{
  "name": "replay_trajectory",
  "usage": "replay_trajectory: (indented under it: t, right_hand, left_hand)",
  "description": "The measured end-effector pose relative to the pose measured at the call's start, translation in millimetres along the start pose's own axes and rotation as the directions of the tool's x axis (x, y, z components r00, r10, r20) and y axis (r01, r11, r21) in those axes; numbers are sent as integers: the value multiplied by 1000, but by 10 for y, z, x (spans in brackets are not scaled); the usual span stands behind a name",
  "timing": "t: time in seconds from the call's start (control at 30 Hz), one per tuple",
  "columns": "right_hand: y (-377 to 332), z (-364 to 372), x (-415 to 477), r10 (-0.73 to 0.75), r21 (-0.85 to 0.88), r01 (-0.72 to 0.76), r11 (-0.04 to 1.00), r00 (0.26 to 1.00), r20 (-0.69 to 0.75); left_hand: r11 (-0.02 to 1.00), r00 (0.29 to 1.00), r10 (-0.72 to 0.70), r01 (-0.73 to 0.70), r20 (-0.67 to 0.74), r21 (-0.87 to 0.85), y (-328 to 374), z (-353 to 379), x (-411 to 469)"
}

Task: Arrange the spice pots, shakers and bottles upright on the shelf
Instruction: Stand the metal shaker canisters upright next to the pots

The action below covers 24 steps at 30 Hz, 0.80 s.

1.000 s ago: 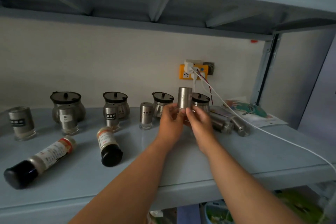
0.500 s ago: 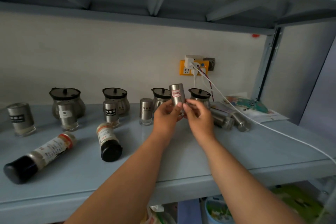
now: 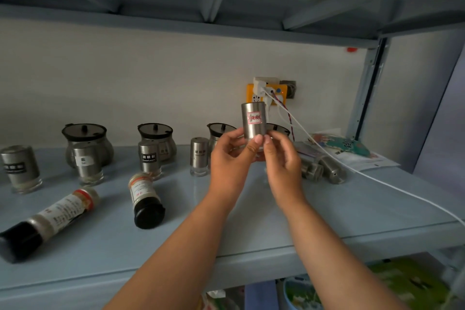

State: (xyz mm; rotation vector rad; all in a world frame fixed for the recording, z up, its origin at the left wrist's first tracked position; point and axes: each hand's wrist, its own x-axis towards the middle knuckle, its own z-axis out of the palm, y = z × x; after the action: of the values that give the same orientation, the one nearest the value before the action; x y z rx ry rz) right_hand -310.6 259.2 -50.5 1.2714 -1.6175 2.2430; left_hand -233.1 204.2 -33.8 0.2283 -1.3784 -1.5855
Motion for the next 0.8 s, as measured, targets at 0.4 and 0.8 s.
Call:
replay_trajectory:
  t: [0.4,0.8]
  right_hand:
    - [297,57,75,206,-352,-158,923,973,105]
    - [309,73,23,409,-448,-268,853,876,255]
  left_hand:
    - [872,991,-13,78,-136,484,-307,-127,176]
    - [687,985,-110,171,-131,706,-391,-194,205]
